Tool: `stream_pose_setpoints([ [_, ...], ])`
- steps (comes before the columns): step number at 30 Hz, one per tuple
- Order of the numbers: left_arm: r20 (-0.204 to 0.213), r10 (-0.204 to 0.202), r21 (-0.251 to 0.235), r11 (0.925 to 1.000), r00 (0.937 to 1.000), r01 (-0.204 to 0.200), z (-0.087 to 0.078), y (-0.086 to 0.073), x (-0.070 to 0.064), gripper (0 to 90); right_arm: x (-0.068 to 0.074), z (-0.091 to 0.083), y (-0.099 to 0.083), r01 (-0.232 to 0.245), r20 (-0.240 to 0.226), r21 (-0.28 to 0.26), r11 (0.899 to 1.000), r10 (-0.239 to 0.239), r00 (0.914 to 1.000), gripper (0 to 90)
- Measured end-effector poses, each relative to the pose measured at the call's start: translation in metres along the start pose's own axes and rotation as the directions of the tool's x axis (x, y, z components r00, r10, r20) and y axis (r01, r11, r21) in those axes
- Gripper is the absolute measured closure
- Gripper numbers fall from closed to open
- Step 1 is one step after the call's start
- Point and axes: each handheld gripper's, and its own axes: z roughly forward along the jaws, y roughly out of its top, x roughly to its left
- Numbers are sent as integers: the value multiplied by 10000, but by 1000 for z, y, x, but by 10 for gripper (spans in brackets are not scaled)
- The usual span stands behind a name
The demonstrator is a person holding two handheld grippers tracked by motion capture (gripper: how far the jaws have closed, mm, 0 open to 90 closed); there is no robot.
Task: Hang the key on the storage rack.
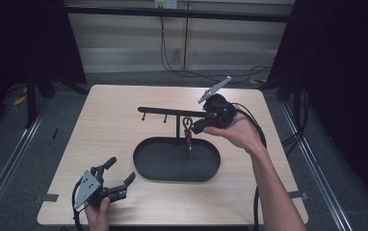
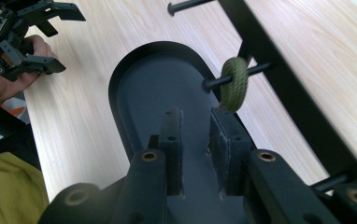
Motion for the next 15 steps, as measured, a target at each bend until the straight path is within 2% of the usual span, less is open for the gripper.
stream_pose_setpoints([
  [5, -10, -44, -23, 10000, 10000, 44, 0, 0, 0, 157, 5, 0, -13, -63, 242, -824, 9966, 83, 9997, 719],
  [9, -7, -53, -23, 10000, 10000, 53, 0, 0, 0, 156, 14, 2, -28, -323, 199, -1717, 9846, 362, 9991, 706],
  [12, 14, -27, -8, 10000, 10000, 27, 0, 0, 0, 157, 18, 5, -34, -301, 238, -1862, 9821, 351, 9991, 704],
  [15, 11, -52, -31, 10000, 10000, 52, 0, 0, 0, 157, 22, 10, -44, -361, 406, -2246, 9738, 463, 9981, 696],
])
